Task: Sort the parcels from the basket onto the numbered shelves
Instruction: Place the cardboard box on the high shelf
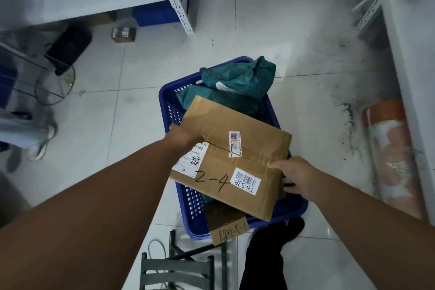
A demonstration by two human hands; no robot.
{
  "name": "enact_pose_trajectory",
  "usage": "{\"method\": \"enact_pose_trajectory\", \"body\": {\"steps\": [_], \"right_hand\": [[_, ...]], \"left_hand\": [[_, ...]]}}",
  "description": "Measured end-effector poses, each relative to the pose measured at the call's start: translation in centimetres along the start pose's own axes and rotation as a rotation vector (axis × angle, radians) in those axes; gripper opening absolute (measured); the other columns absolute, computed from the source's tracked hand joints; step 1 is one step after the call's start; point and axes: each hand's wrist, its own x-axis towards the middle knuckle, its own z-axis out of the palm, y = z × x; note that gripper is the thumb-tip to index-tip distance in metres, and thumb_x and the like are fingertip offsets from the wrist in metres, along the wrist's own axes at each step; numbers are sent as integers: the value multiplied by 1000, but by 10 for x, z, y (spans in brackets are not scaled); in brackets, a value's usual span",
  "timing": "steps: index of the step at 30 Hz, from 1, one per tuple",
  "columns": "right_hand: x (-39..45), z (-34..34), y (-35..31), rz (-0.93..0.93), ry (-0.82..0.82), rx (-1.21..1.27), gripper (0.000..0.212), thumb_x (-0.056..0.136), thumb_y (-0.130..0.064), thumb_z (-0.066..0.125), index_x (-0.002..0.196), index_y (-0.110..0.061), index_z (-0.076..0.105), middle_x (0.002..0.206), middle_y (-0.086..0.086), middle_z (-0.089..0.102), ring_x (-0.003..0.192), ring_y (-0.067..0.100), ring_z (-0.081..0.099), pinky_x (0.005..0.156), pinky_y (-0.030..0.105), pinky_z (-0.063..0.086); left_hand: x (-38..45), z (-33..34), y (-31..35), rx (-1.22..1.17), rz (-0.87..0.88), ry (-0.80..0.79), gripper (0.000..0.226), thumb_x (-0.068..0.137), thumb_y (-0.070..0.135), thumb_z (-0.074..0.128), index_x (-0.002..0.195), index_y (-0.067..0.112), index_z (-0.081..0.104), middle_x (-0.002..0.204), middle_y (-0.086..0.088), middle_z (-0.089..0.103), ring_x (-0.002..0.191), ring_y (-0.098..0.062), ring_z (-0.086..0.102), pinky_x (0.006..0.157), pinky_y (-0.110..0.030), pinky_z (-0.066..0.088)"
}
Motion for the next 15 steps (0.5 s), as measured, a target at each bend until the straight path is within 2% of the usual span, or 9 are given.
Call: {"method": "enact_pose_trajectory", "body": {"steps": [3, 5, 8, 10, 11, 13, 15], "right_hand": [[-4, 3, -2, 21, -9, 96, 75, 89, -31, 78, 150, -14, 38, 145, 17, 51, 123, 35, 53, 102, 50, 49], [-7, 5, -1, 23, -3, 121, 78, 86, -33, 80, 149, -16, 38, 143, 16, 51, 115, 33, 52, 106, 52, 49], [-14, 2, 1, 9, 1, 155, 80, 82, -35, 83, 147, -17, 40, 132, 14, 56, 108, 30, 53, 106, 57, 47], [-21, -5, 1, -11, 15, 157, 79, 80, -37, 84, 144, -17, 43, 118, 9, 58, 101, 28, 56, 103, 55, 50], [-28, -8, 0, -20, 9, 162, 77, 80, -38, 85, 143, -16, 45, 112, 7, 59, 97, 26, 57, 100, 52, 52], [-43, -13, -2, -41, 0, 173, 75, 79, -39, 85, 140, -15, 47, 111, 6, 60, 94, 24, 57, 91, 47, 53], [-58, -18, -3, -61, 10, 191, 76, 78, -40, 86, 140, -15, 47, 118, 8, 61, 96, 24, 57, 86, 45, 52]], "left_hand": [[13, 0, -14, -49, -24, -77, 124, 36, 66, 87, 142, 10, 55, 126, -17, 67, 106, -37, 71, 94, -52, 60], [29, -1, -28, -67, -41, -89, 125, 29, 71, 88, 136, 13, 61, 126, -16, 68, 103, -37, 72, 91, -53, 62], [8, -11, -23, -128, -41, -127, 105, 36, 66, 91, 124, 13, 68, 109, -14, 78, 92, -36, 79, 90, -54, 63], [-9, -19, -16, -166, -23, -181, 83, 49, 58, 90, 115, 10, 72, 95, -14, 82, 84, -35, 81, 92, -55, 62], [-14, -22, -15, -178, -14, -196, 80, 52, 55, 89, 114, 9, 73, 94, -15, 82, 84, -35, 81, 93, -56, 62], [-22, -30, -11, -190, 17, -200, 86, 48, 57, 90, 116, 8, 72, 96, -16, 81, 86, -37, 80, 93, -59, 61], [-34, -37, -5, -185, 34, -198, 91, 46, 59, 90, 119, 9, 71, 97, -16, 81, 86, -36, 80, 92, -56, 62]]}}
